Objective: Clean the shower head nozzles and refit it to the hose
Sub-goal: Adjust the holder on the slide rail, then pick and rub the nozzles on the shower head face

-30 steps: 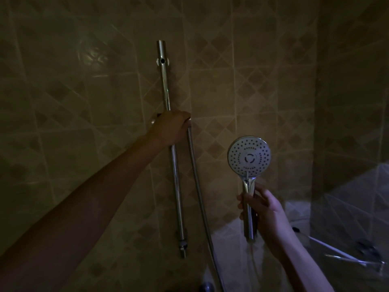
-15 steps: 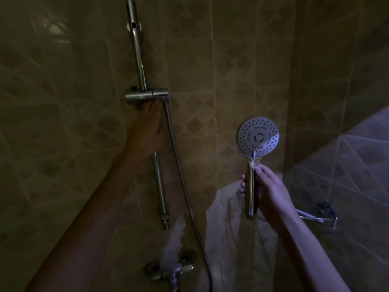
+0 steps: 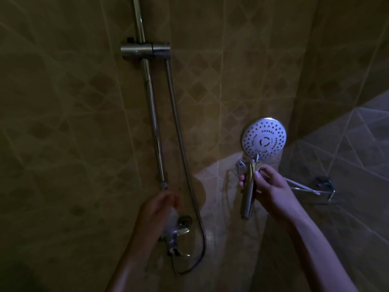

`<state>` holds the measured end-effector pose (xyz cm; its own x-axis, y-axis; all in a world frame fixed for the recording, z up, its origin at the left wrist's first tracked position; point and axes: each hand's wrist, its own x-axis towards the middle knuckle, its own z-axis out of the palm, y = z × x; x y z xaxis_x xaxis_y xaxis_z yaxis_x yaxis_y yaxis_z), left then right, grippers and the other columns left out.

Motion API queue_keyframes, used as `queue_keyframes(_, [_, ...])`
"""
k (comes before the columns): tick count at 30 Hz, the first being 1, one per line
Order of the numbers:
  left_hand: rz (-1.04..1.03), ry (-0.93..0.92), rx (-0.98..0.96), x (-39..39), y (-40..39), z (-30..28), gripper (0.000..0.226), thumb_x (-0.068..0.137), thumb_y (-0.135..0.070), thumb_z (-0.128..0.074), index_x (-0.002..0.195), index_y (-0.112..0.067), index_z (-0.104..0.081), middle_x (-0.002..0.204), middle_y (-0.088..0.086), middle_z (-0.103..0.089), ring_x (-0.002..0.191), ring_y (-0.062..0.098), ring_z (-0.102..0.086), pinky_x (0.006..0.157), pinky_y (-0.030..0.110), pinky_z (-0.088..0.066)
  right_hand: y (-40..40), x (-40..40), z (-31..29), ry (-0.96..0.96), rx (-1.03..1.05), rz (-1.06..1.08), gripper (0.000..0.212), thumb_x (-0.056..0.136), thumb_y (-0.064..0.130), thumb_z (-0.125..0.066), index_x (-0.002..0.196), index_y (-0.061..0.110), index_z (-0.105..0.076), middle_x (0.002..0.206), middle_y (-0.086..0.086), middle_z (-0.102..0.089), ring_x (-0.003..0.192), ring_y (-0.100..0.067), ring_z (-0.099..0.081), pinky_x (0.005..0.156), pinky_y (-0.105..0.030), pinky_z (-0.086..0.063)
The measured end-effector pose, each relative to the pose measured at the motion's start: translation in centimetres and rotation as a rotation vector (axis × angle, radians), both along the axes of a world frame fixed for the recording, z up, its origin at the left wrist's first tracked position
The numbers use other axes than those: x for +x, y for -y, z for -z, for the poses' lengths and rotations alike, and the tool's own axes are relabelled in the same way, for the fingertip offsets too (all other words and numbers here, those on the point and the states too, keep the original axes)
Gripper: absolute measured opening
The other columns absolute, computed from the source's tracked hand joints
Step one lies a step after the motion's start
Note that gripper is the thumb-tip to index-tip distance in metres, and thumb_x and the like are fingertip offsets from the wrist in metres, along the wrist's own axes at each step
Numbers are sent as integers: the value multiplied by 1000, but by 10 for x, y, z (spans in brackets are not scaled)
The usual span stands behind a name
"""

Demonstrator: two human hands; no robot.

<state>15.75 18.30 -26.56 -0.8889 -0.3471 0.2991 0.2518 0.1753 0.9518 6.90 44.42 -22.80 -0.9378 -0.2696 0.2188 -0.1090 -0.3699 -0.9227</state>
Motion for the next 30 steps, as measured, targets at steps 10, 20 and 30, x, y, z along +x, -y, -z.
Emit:
queue_keyframes(10, [409,357,170,27,-68,115,67,58,-66,-71,97,-13,-66,80,1,-72,74,12,-67,68,24,-52,19,39,96,154,141,-202,43,77,34,-76,103,6,-57,91,-18,-71,94,-35,-69,86,-41,-55])
queue_keyframes(20, [438,588,354,55,-93,160,28,78,-40,-65,84,-13,-63,72,0,-61,68,10,-55,63,21,-45,31,70,154,393,143,-130,11,98,-1,-44,104,1,-54,94,-23,-66,89,-32,-68,82,-39,-57])
queue_keyframes(30, [491,693,692,65,-110,174,13,96,-23,-45,90,-11,-46,64,5,-51,48,13,-43,46,24,-23,28,79,198,492,184,-62,10,99,2,-45,108,1,-49,93,-21,-68,87,-29,-67,76,-38,-56])
